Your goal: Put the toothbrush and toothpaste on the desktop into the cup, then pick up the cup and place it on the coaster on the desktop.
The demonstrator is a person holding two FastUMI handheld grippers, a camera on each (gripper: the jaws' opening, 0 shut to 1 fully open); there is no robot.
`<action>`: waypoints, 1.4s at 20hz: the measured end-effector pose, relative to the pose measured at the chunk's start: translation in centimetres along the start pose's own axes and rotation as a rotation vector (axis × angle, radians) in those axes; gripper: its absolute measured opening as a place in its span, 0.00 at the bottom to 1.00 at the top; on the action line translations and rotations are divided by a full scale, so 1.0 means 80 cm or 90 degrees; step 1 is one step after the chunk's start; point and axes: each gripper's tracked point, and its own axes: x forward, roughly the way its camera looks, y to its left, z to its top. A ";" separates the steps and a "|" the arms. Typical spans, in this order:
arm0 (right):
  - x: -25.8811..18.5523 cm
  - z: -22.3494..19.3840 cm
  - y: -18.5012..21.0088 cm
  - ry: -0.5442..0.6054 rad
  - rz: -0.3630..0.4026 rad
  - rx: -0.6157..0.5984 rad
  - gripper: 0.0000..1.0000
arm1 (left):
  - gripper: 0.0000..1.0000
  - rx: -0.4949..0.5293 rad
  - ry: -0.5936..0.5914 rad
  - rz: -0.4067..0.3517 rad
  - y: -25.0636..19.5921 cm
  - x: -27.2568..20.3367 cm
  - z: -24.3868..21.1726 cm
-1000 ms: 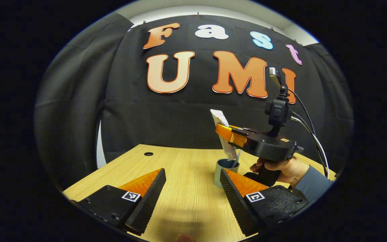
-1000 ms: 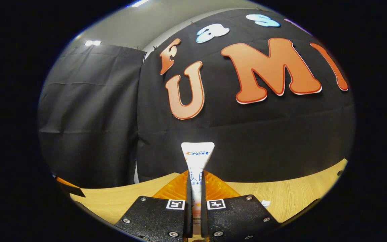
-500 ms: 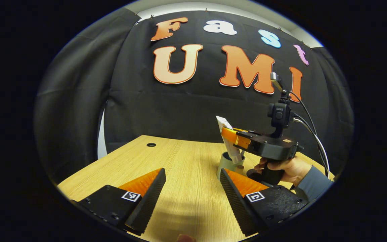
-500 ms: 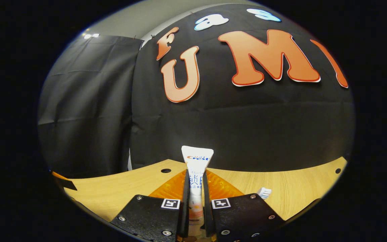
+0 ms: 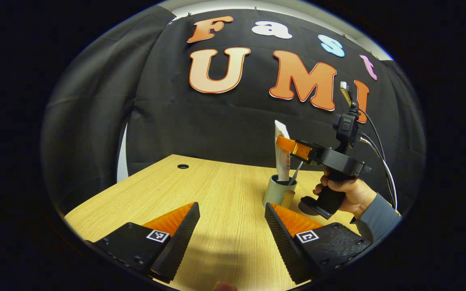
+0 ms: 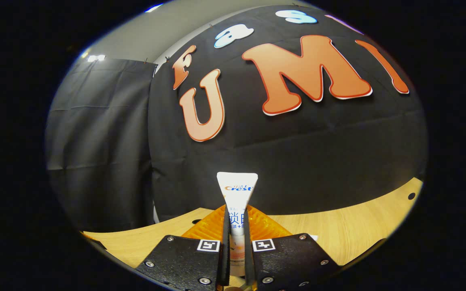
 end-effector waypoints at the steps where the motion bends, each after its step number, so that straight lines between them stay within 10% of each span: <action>1: 0.002 -0.002 -0.005 0.002 -0.006 0.000 0.15 | 0.98 0.000 0.000 0.000 0.000 -0.002 0.002; 9: -0.002 -0.033 -0.020 0.066 -0.029 -0.046 0.15 | 0.98 -0.005 0.021 0.002 -0.001 0.011 -0.002; 28: -0.129 0.099 -0.043 0.048 -0.029 -0.092 0.89 | 0.98 0.034 0.100 -0.079 -0.104 0.077 0.023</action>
